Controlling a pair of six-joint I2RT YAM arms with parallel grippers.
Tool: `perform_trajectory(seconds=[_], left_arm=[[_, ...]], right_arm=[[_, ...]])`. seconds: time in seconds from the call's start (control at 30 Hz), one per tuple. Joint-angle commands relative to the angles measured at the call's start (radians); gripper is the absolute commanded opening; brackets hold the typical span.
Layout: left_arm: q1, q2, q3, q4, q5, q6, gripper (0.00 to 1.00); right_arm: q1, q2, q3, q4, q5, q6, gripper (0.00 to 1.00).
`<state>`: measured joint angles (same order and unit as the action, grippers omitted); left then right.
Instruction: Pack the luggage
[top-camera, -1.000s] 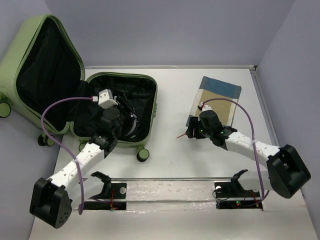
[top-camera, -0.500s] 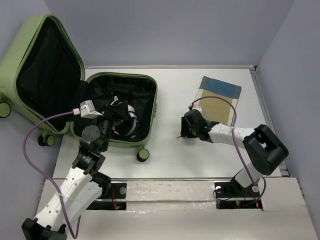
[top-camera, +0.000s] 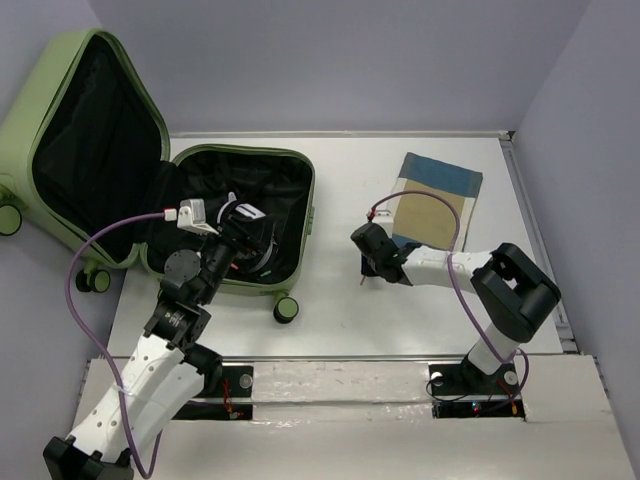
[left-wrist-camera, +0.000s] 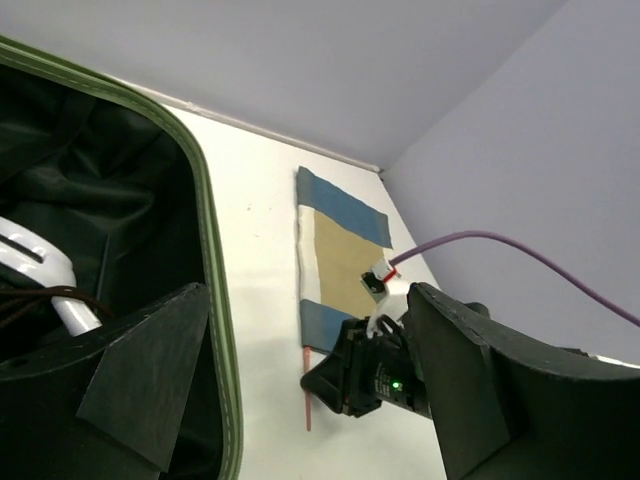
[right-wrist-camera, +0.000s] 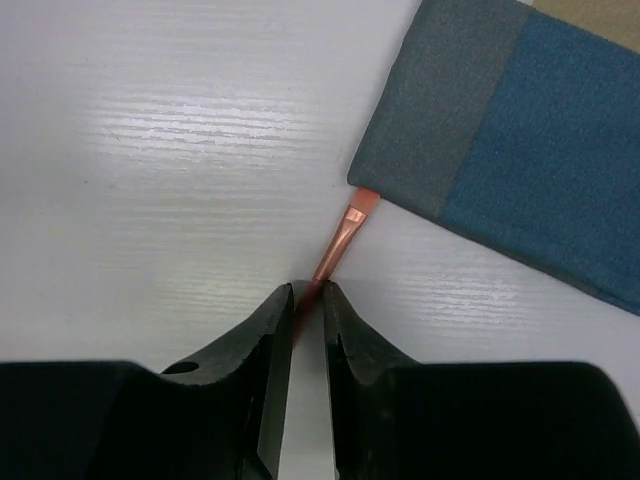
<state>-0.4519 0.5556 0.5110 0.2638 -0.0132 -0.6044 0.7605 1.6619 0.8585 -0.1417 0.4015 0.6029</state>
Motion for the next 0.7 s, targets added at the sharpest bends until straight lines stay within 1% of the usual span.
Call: perform_trajectory(seconds=[0.0, 0.07, 0.1, 0.13, 0.23, 0.33, 0.37, 0.4, 0.43, 0.5, 0.53, 0.57, 0.6, 0.67], left_arm=[[-0.002, -0.011, 0.072, 0.014, 0.133, 0.018, 0.94], [-0.002, -0.013, 0.118, -0.029, 0.166, 0.041, 0.99], [-0.002, -0.011, 0.132, -0.043, 0.174, 0.055, 0.99], [-0.002, -0.013, 0.164, -0.073, 0.185, 0.098, 0.99], [-0.002, 0.000, 0.248, -0.170, 0.197, 0.187, 0.99], [-0.002, -0.003, 0.299, -0.225, 0.173, 0.251, 0.99], [-0.002, -0.006, 0.310, -0.238, 0.161, 0.290, 0.99], [-0.002, -0.020, 0.322, -0.259, 0.130, 0.325, 0.99], [-0.002, -0.020, 0.327, -0.261, 0.110, 0.325, 0.99], [-0.002, -0.043, 0.314, -0.262, 0.070, 0.370, 0.99], [-0.002, -0.052, 0.304, -0.262, 0.024, 0.371, 0.99], [-0.001, -0.062, 0.287, -0.259, 0.009, 0.370, 0.99], [0.013, -0.078, 0.264, -0.250, -0.005, 0.364, 0.99], [0.031, -0.091, 0.256, -0.255, 0.009, 0.351, 0.99]], right_arm=[[0.040, 0.024, 0.033, -0.102, 0.056, 0.006, 0.20], [0.040, 0.025, 0.028, -0.114, 0.066, -0.003, 0.16], [0.040, 0.025, 0.025, -0.117, 0.068, -0.009, 0.13], [0.040, 0.025, 0.022, -0.122, 0.069, -0.015, 0.07], [0.040, -0.004, 0.008, -0.122, 0.072, -0.020, 0.07], [0.040, -0.100, 0.008, -0.092, 0.056, -0.049, 0.07], [0.040, -0.135, 0.001, -0.072, 0.027, -0.078, 0.07], [0.040, -0.216, 0.002, -0.035, -0.015, -0.107, 0.07], [0.040, -0.255, 0.002, -0.021, -0.015, -0.120, 0.07], [0.040, -0.338, 0.031, 0.008, -0.093, -0.146, 0.07], [0.040, -0.350, 0.049, 0.037, -0.119, -0.167, 0.07], [0.040, -0.356, 0.075, 0.045, -0.171, -0.172, 0.07], [0.040, -0.353, 0.139, 0.054, -0.196, -0.179, 0.07], [0.040, -0.297, 0.213, 0.106, -0.248, -0.198, 0.07]])
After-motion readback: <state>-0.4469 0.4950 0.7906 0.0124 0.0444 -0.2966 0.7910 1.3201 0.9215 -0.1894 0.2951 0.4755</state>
